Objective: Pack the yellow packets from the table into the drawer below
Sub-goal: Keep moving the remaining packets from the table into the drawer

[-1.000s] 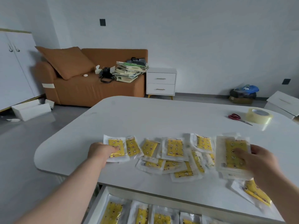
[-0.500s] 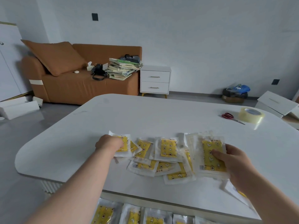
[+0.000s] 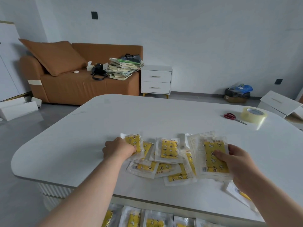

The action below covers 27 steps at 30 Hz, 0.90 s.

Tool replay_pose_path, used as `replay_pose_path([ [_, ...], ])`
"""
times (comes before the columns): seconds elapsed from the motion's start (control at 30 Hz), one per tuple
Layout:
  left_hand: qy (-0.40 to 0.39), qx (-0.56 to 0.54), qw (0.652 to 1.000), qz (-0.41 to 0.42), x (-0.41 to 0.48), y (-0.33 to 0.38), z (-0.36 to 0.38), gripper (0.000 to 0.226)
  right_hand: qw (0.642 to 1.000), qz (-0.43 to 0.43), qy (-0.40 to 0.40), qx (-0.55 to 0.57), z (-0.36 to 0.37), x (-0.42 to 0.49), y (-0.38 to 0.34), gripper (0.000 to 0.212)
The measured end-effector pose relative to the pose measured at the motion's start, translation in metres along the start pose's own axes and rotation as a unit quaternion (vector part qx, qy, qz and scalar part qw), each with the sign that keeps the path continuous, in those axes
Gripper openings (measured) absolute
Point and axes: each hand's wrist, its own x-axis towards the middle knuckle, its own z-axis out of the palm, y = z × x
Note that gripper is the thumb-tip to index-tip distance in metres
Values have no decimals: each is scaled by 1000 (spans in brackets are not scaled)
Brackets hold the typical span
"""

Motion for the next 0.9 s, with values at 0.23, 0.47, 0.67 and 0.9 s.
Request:
replay_pose_path([
  [0.23,-99,-154,977,113,5,1,4,29,1000,-4,4,-2,-3,-2,-1,19],
  [0.47,-15,34,999,39,-1,24,6,76,1000,-6,4,-5,-5,-2,-1,19],
  [0.67,-79,-112,990,12,10,28,5,66,1000,-12,4,-2,-7,-1,-1,18],
  [0.9,-119,-247,961,32,11,20,6,42,1000,-1,3,30,-8,3,2,20],
])
